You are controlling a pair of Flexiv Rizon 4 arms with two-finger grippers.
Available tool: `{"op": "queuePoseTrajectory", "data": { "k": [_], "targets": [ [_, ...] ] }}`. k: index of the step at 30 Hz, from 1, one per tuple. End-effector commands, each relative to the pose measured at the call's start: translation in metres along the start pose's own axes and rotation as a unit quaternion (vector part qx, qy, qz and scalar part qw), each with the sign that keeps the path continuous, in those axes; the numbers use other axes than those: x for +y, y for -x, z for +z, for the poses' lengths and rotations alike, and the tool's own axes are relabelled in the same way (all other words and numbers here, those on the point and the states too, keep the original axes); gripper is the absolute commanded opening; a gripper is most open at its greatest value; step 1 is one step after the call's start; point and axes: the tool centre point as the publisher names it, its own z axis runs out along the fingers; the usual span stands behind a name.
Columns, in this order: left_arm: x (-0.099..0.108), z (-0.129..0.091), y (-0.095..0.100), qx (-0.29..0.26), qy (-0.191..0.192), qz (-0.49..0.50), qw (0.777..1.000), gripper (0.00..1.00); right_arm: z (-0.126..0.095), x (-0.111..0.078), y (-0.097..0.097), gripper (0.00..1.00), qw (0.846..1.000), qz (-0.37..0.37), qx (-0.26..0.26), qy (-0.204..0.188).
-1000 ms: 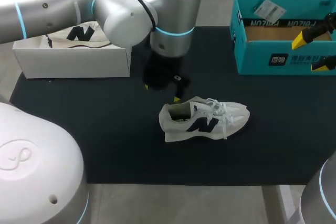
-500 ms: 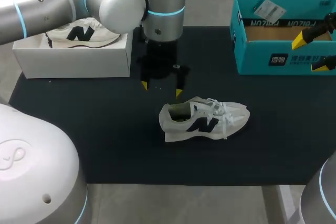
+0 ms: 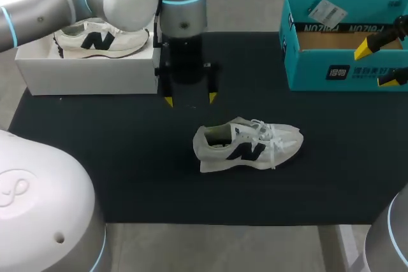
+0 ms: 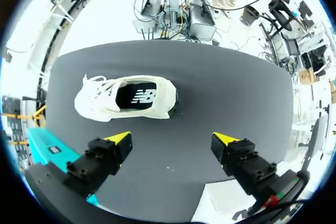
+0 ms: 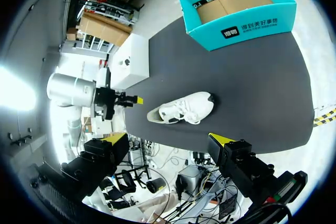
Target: Take the shoe out of the shoebox, open the shoe tongue, remove and reinsert the insole, then place the shoe into the shoebox
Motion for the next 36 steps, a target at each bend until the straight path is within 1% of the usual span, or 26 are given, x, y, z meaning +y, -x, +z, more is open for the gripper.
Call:
{"op": "queuePoseTrajectory", "data": {
  "k": [1,2,3,7,8,11,13,14,15,16,30,31,33,34,35,36],
  "targets": [
    [-0.005,-0.004,-0.023,-0.146,-0.009,-0.32,0.936,1.0,0.001,0.0,0.0,1.0,1.0,0.001,-0.001,0.0],
    [-0.007,-0.004,-0.027,-0.156,-0.011,-0.332,0.93,1.0,0.001,0.0,0.0,1.0,1.0,0.001,-0.001,0.0],
    [-0.009,-0.005,-0.03,-0.173,-0.015,-0.358,0.917,1.0,0.001,0.0,0.0,1.0,1.0,0.001,-0.001,0.0],
    [-0.018,0.0,-0.04,-0.206,-0.043,-0.405,0.89,1.0,0.001,0.0,0.0,1.0,1.0,0.001,-0.001,0.0],
    [-0.02,0.002,-0.043,-0.215,-0.049,-0.427,0.877,1.0,0.001,0.0,0.0,1.0,1.0,0.001,-0.001,0.0],
    [-0.021,0.007,-0.052,-0.242,-0.079,-0.466,0.848,1.0,0.001,0.0,0.0,1.0,1.0,0.001,-0.001,0.0],
    [-0.024,0.01,-0.055,-0.258,-0.105,-0.472,0.837,1.0,0.001,0.0,0.0,1.0,1.0,0.001,-0.001,0.0],
    [-0.027,0.01,-0.055,-0.258,-0.117,-0.453,0.845,1.0,0.001,0.0,0.0,1.0,1.0,0.001,-0.001,0.0],
    [-0.03,0.01,-0.053,-0.256,-0.123,-0.426,0.859,1.0,0.001,0.0,0.0,1.0,1.0,0.001,-0.001,0.0],
    [-0.033,0.009,-0.05,-0.254,-0.114,-0.395,0.875,1.0,0.001,0.0,0.0,1.0,1.0,0.001,-0.001,0.0],
    [-0.033,0.009,-0.05,-0.254,-0.114,-0.395,0.875,1.0,0.001,0.0,0.0,1.0,1.0,0.001,-0.001,0.0],
    [-0.031,0.01,-0.05,-0.262,-0.133,-0.417,0.86,1.0,0.001,0.0,0.0,1.0,1.0,0.001,-0.001,0.0],
    [-0.028,0.015,-0.052,-0.271,-0.154,-0.466,0.828,1.0,0.001,0.0,0.0,1.0,1.0,0.001,-0.001,0.0],
    [-0.028,0.017,-0.053,-0.279,-0.158,-0.481,0.816,1.0,0.001,0.0,0.0,1.0,1.0,0.001,-0.001,0.0],
    [-0.028,0.019,-0.055,-0.289,-0.153,-0.493,0.806,1.0,0.001,0.0,0.0,1.0,1.0,0.001,-0.001,0.0],
    [-0.029,0.021,-0.056,-0.29,-0.16,-0.502,0.799,1.0,0.001,0.0,0.0,1.0,1.0,0.001,-0.001,0.0]
  ]
}}
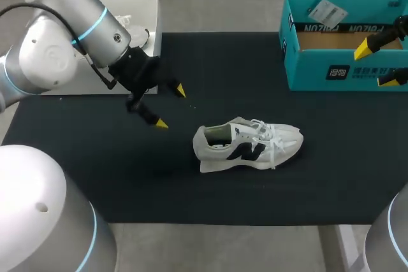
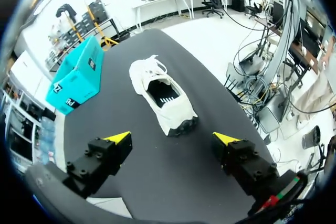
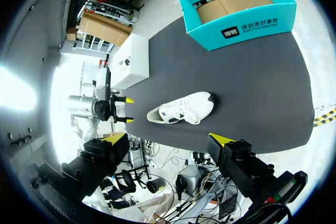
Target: Take the shoe out of the shoebox, open the shoe tongue, remove and reinsert the insole, then place the shoe into the shoebox
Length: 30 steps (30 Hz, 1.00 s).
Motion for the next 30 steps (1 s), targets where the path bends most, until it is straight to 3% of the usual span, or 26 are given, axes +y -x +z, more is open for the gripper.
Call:
{"op": "queuePoseTrajectory", "data": {
  "k": [1,6,12,21,30],
  "targets": [
    [0.011,0.007,-0.008,-0.074,-0.031,-0.087,0.993,1.0,0.001,0.0,0.0,1.0,1.0,0.001,-0.001,0.0],
    [0.023,0.016,-0.017,-0.104,-0.046,-0.148,0.982,1.0,0.001,0.0,0.0,1.0,1.0,0.001,-0.001,0.0],
    [0.036,0.033,-0.025,-0.09,-0.084,-0.223,0.967,1.0,0.001,0.0,0.0,1.0,1.0,0.001,-0.001,0.0],
    [0.03,0.063,-0.042,-0.124,-0.1,-0.213,0.964,1.0,0.001,0.0,0.0,1.0,1.0,0.001,-0.001,0.0],
    [0.035,0.081,-0.038,-0.142,-0.097,-0.242,0.955,1.0,0.001,0.0,0.0,1.0,1.0,0.001,-0.001,0.0]
  ]
}}
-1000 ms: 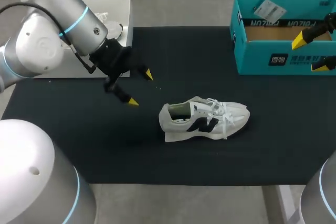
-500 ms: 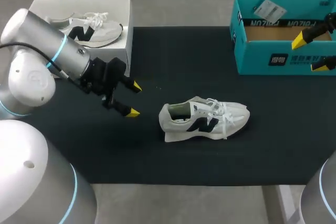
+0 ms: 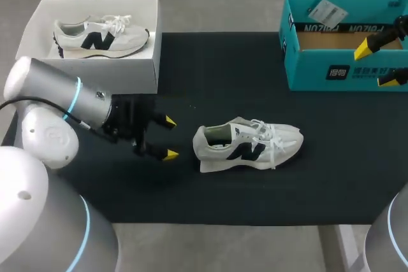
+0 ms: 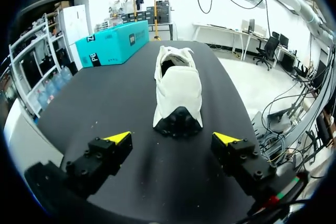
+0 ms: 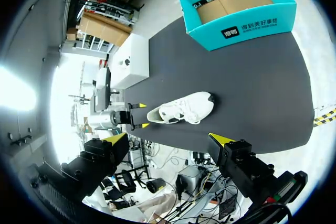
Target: Take the shoe out of the shoebox, open the shoe tongue, remove and reinsert the insole, then place the shoe into the shoebox
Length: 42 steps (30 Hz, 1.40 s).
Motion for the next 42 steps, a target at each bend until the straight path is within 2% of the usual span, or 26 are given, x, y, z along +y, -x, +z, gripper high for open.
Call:
{"op": "queuePoseTrajectory", "data": {
  "k": [1,8,15,27,38,42],
  "targets": [
    [-0.001,0.013,-0.002,-0.023,0.002,-0.011,1.0,1.0,0.001,0.0,0.0,1.0,1.0,0.001,-0.001,0.0],
    [-0.007,0.024,-0.013,-0.022,-0.004,-0.042,0.999,1.0,0.001,0.0,0.0,1.0,1.0,0.001,-0.001,0.0],
    [-0.011,0.044,-0.024,-0.021,-0.013,-0.029,0.999,1.0,0.001,0.0,0.0,1.0,1.0,0.001,-0.001,0.0],
    [-0.016,0.074,-0.021,-0.016,-0.015,-0.023,1.0,1.0,0.001,0.0,0.0,1.0,1.0,0.001,-0.001,0.0],
    [-0.016,0.088,-0.018,-0.016,-0.021,-0.031,0.999,1.0,0.001,0.0,0.0,1.0,1.0,0.001,-0.001,0.0],
    [-0.014,0.09,-0.017,0.001,-0.028,-0.029,0.999,1.0,0.001,0.0,0.0,1.0,1.0,0.001,-0.001,0.0]
  ]
}}
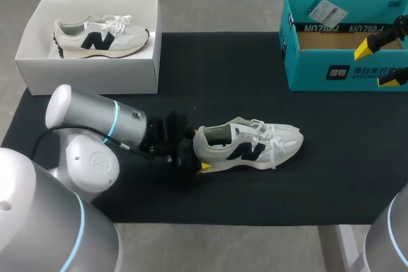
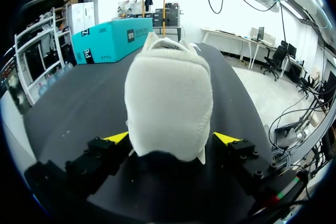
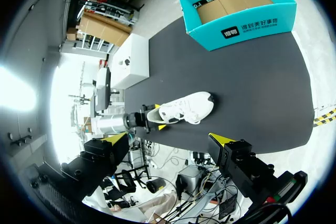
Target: Take the shoe out of the shoebox, open the shoe tongue, remove and reinsert the insole, then place the shoe into the shoebox
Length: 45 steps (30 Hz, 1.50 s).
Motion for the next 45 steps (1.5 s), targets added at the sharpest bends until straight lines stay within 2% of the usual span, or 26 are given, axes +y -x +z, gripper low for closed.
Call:
{"op": "queuePoseTrajectory", "data": {
  "k": [1,16,17,18,19,20,21,27,34,45],
  "targets": [
    [0.002,0.006,0.003,0.018,-0.01,0.005,1.0,1.0,0.001,0.0,0.0,1.0,1.0,0.001,-0.001,0.0],
    [0.002,0.014,0.004,0.021,-0.009,0.012,1.0,1.0,0.001,0.0,0.0,1.0,1.0,0.001,-0.001,0.0],
    [0.002,0.014,0.004,0.023,-0.01,0.013,1.0,0.82,0.001,0.0,0.0,1.0,1.0,0.001,-0.001,0.0],
    [0.002,0.014,0.004,0.026,-0.009,0.013,1.0,0.59,0.001,0.0,0.0,1.0,1.0,0.001,-0.001,0.0],
    [0.002,0.014,0.005,0.03,-0.009,0.015,0.999,0.44,0.001,0.0,0.0,1.0,1.0,0.001,-0.001,0.0],
    [0.002,0.013,0.005,0.032,-0.009,0.017,0.999,0.16,0.001,0.0,0.0,1.0,1.0,0.001,-0.001,0.0],
    [0.002,0.012,0.006,0.038,-0.007,0.022,0.999,0.0,0.001,0.0,0.0,1.0,1.0,0.001,-0.001,0.0],
    [0.002,0.007,0.015,0.067,-0.004,0.044,0.997,0.0,0.001,0.0,0.0,1.0,1.0,0.001,-0.001,0.0],
    [-0.002,0.003,0.027,0.057,-0.006,0.045,0.997,0.0,0.001,0.0,0.0,1.0,1.0,0.001,-0.001,0.0],
    [0.006,0.005,0.026,0.089,0.0,0.057,0.994,0.0,0.001,0.0,0.0,1.0,1.0,0.001,-0.001,0.0]
  ]
}}
